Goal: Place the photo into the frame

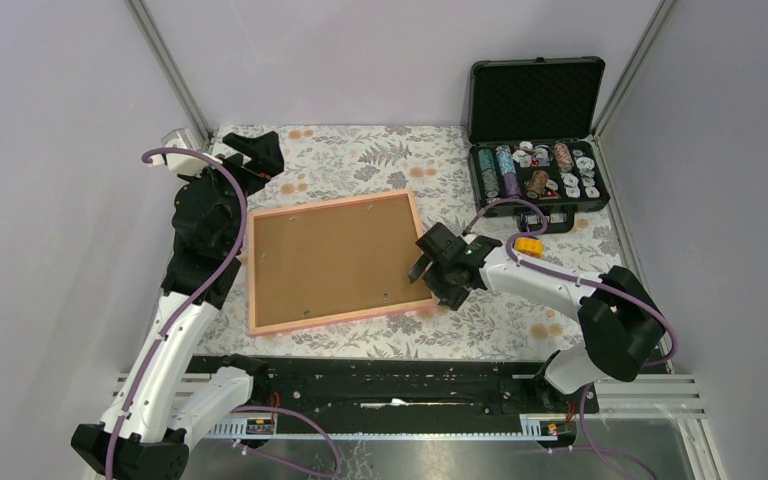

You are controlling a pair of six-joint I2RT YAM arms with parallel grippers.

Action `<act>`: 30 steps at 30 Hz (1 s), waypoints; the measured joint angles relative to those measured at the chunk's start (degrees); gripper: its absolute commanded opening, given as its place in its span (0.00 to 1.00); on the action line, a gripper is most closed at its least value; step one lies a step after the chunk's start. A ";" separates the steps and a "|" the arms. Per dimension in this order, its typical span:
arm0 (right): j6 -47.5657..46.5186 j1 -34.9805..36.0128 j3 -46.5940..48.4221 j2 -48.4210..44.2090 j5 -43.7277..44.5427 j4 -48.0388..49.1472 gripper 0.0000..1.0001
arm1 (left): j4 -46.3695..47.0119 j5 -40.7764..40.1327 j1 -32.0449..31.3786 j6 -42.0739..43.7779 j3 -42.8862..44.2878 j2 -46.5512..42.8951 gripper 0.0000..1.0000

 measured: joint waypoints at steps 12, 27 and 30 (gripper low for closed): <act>17.79 5.70 -4.79 3.04 0.26 4.20 0.60 | -0.02 -0.22 0.00 0.04 0.00 -0.42 0.99; 22.18 3.32 -3.80 7.54 7.61 8.52 0.02 | -0.04 -0.22 -0.02 0.07 0.00 -0.42 0.99; 17.25 0.61 -2.75 8.68 8.61 10.05 0.00 | -0.07 -0.24 -0.02 0.09 0.00 -0.42 0.99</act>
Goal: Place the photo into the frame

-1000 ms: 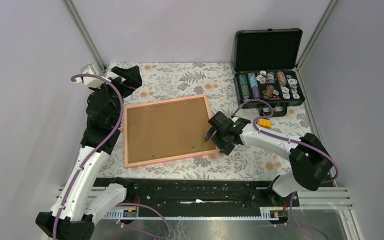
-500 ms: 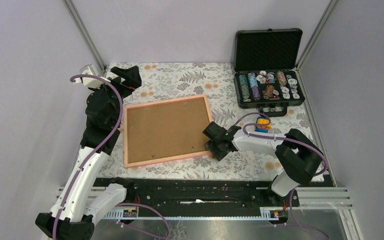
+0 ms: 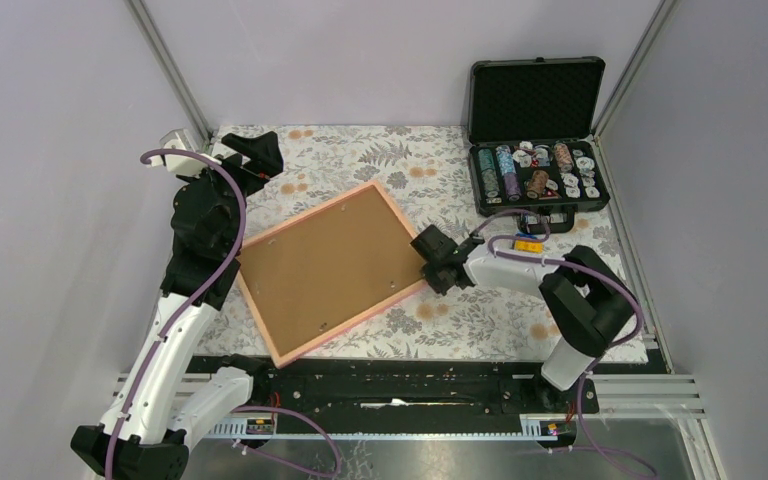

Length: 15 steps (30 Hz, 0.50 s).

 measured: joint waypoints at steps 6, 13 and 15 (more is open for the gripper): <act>-17.81 -7.85 7.72 6.62 4.70 2.40 0.00 | 0.00 -0.26 0.00 0.59 0.00 0.00 0.99; -47.54 -15.56 18.21 15.47 0.74 9.90 0.00 | 0.02 -0.61 0.00 0.90 0.00 0.00 0.99; -53.88 -16.65 21.29 17.68 -1.60 10.78 0.05 | 0.02 -0.63 0.00 0.98 0.00 0.07 0.99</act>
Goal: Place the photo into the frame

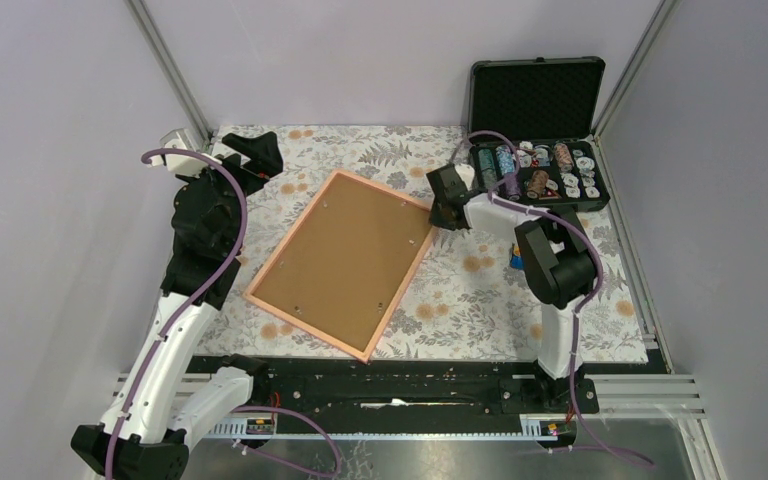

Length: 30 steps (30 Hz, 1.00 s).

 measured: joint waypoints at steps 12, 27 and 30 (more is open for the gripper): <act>-18.18 -0.85 9.33 2.93 -15.10 -7.17 0.91 | 0.09 0.22 0.00 -0.07 0.00 1.18 0.99; -23.17 3.39 5.44 -0.13 -17.44 -10.73 0.78 | 0.04 0.42 -0.07 -0.15 0.00 1.14 0.99; -23.15 3.76 6.60 1.53 -16.35 -10.95 0.78 | 0.04 0.39 -0.07 -0.13 0.00 1.14 0.99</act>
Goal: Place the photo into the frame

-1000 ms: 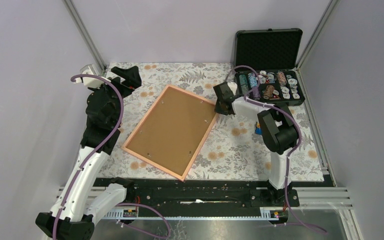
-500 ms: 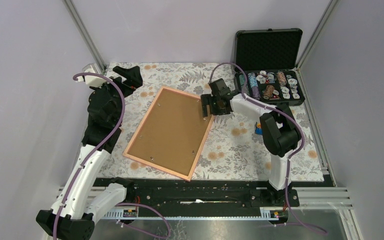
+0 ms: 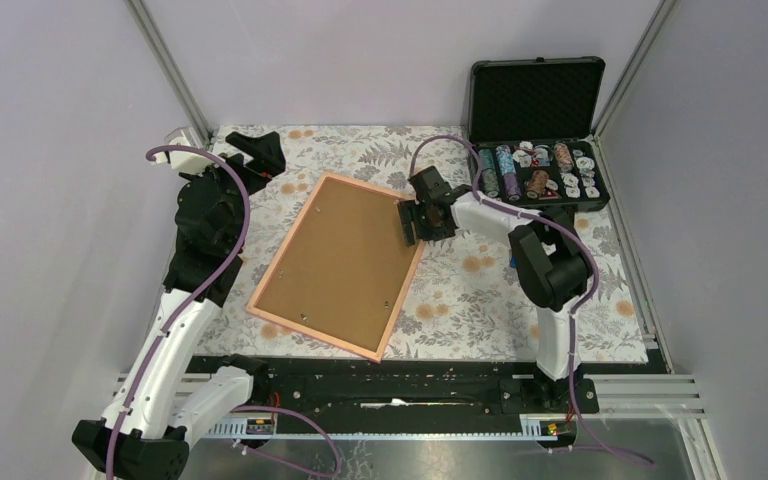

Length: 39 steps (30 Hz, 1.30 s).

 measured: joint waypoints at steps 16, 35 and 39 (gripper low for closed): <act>5.77 0.90 4.66 4.31 6.29 -1.44 0.31 | 0.00 -0.35 0.00 0.15 0.00 0.00 0.99; 9.64 0.79 7.91 5.64 6.62 -2.84 0.60 | -0.04 -0.66 -0.11 0.35 0.00 -0.35 0.99; 8.44 0.79 7.98 5.29 6.49 -3.61 0.75 | -0.02 -0.85 -0.15 0.37 0.00 -0.48 0.99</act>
